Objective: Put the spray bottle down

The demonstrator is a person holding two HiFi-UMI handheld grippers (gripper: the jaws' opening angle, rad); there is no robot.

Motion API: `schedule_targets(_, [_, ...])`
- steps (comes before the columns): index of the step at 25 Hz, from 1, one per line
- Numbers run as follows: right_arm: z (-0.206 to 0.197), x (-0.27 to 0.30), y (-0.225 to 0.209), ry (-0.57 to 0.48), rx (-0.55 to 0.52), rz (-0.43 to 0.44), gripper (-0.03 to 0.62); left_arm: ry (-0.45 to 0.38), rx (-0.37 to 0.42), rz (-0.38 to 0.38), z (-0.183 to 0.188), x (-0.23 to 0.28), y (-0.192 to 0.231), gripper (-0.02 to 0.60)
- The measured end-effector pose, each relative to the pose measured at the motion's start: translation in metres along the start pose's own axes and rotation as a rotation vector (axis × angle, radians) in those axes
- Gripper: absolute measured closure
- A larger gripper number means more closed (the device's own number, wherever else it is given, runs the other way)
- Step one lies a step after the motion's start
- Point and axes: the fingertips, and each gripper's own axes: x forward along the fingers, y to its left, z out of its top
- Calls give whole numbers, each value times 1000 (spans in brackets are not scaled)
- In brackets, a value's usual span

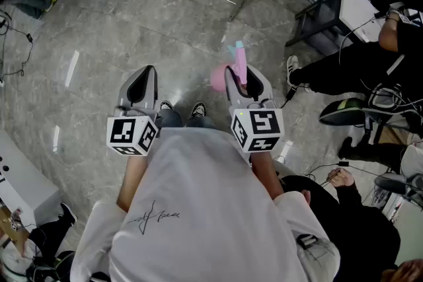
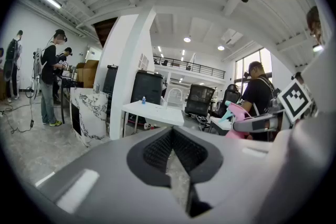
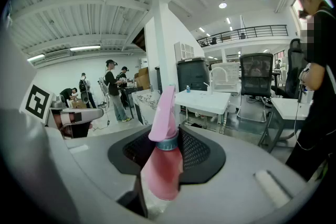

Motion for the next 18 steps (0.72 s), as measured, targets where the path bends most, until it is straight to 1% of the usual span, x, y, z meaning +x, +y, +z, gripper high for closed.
schedule_targets(5, [0,-2,-1,7,9,-17,461,13,1,-24,3,3,-5,528])
schedule_targets(9, [-4,1,-2,13,18,-11,461,15,-6,-16,2,3,-2,528])
schedule_targets(14, [-4,2,-9,-9,67,5,461,26,-1,-1,-2,3,-4,528])
schedule_targets(18, [-5,4,-13,-12,82,22,461,33,7,-3,-1,5,-10,528])
